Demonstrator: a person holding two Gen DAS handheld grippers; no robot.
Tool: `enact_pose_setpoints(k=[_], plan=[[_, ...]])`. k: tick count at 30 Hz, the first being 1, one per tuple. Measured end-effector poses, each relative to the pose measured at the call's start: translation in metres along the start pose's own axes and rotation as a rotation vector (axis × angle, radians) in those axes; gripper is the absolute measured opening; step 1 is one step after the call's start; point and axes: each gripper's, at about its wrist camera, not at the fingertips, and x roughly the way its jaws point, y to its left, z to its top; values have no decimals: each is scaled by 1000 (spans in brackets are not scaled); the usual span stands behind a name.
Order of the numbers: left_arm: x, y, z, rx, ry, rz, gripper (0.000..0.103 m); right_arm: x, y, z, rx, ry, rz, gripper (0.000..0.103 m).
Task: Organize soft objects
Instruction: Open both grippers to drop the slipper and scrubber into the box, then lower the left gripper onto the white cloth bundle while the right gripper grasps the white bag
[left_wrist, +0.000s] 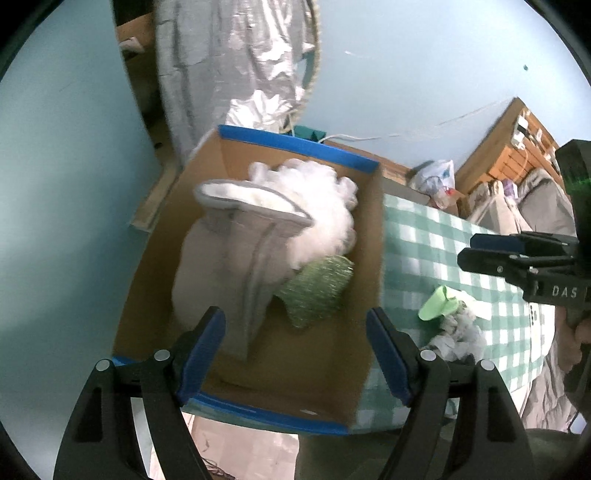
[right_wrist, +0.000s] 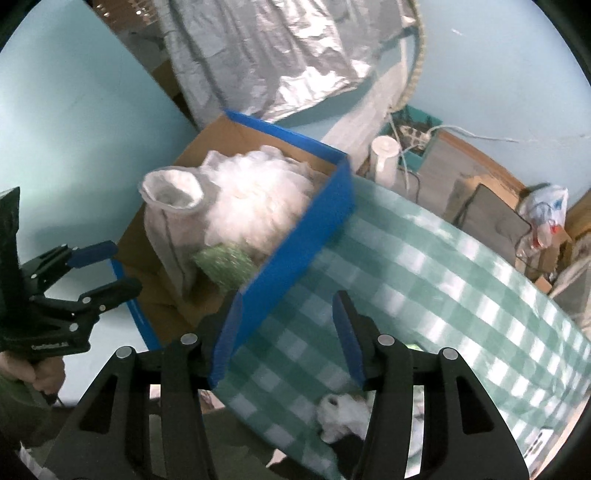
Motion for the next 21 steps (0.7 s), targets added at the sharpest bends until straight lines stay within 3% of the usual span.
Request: enact_pose_setpoints(k=[21], plan=[[24,-128,-19,225,97,-112,81,-32,-97,-86,217,37,-51,57]])
